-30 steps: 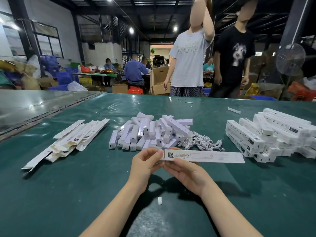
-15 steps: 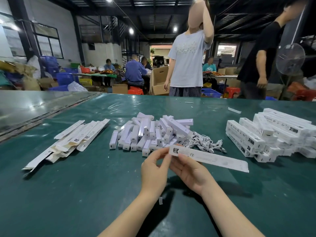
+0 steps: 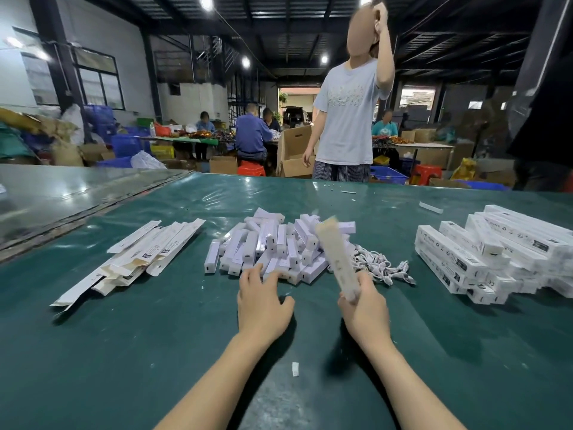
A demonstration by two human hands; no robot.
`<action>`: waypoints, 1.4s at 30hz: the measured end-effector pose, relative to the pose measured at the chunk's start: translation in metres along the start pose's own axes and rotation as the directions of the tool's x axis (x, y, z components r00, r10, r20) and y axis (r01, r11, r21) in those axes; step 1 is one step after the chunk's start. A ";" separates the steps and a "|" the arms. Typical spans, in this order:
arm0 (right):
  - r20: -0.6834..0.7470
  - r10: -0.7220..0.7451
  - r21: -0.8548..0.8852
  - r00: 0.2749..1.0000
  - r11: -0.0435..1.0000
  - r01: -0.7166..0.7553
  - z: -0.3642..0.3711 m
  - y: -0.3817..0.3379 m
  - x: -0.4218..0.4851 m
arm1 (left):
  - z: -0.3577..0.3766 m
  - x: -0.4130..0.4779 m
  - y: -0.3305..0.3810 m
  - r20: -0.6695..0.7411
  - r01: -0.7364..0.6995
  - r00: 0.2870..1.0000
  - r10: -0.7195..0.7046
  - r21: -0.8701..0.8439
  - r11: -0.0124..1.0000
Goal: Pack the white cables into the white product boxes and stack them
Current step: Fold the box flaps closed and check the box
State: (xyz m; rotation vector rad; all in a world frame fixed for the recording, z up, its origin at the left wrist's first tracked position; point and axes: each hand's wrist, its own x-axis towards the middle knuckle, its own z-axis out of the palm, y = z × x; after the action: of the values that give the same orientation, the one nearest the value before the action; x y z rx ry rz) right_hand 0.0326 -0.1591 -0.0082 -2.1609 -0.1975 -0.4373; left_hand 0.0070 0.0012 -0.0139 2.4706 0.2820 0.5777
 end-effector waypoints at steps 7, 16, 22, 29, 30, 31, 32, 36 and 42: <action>0.006 -0.062 -0.446 0.998 0.893 0.058 -0.006 0.005 0.000 | 0.004 0.028 -0.005 -0.006 0.045 0.999 -0.045 0.296 0.954; 0.083 0.007 -0.549 0.996 0.835 0.040 -0.005 0.009 0.003 | -0.031 0.017 -0.035 -0.267 0.087 0.785 -0.559 -0.846 0.526; 0.071 0.013 -0.509 0.997 0.860 0.025 -0.008 0.008 0.001 | -0.049 0.017 -0.043 -0.098 0.065 0.841 -0.532 -0.958 0.279; 0.068 0.067 -0.372 0.995 0.928 -0.037 -0.011 0.005 0.001 | -0.029 0.011 -0.028 -0.339 -0.011 0.873 -0.352 -0.733 0.680; 0.064 0.076 -0.383 0.995 0.923 -0.046 -0.011 0.005 0.001 | -0.030 0.011 -0.029 -0.367 -0.023 0.863 -0.347 -0.715 0.699; 0.062 0.085 -0.404 0.994 0.913 -0.053 -0.011 0.005 0.001 | -0.030 0.011 -0.029 -0.385 -0.027 0.857 -0.342 -0.698 0.716; 0.063 0.091 -0.422 0.994 0.905 -0.056 -0.010 0.005 0.001 | -0.031 0.010 -0.029 -0.390 -0.026 0.857 -0.336 -0.684 0.729; 0.065 0.097 -0.402 0.993 0.914 -0.063 -0.011 0.004 0.003 | -0.030 0.009 -0.026 -0.377 -0.039 0.882 -0.283 -0.657 0.753; 0.053 0.071 -0.224 0.996 0.973 -0.058 -0.011 0.006 0.001 | -0.031 0.006 -0.025 -0.400 -0.069 0.897 -0.188 -0.547 0.834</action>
State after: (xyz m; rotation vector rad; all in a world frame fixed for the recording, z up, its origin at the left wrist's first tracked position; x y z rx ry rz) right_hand 0.0324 -0.1715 -0.0070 -2.3951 -0.1161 -0.3707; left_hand -0.0037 0.0389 -0.0039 1.7447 0.3149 1.0336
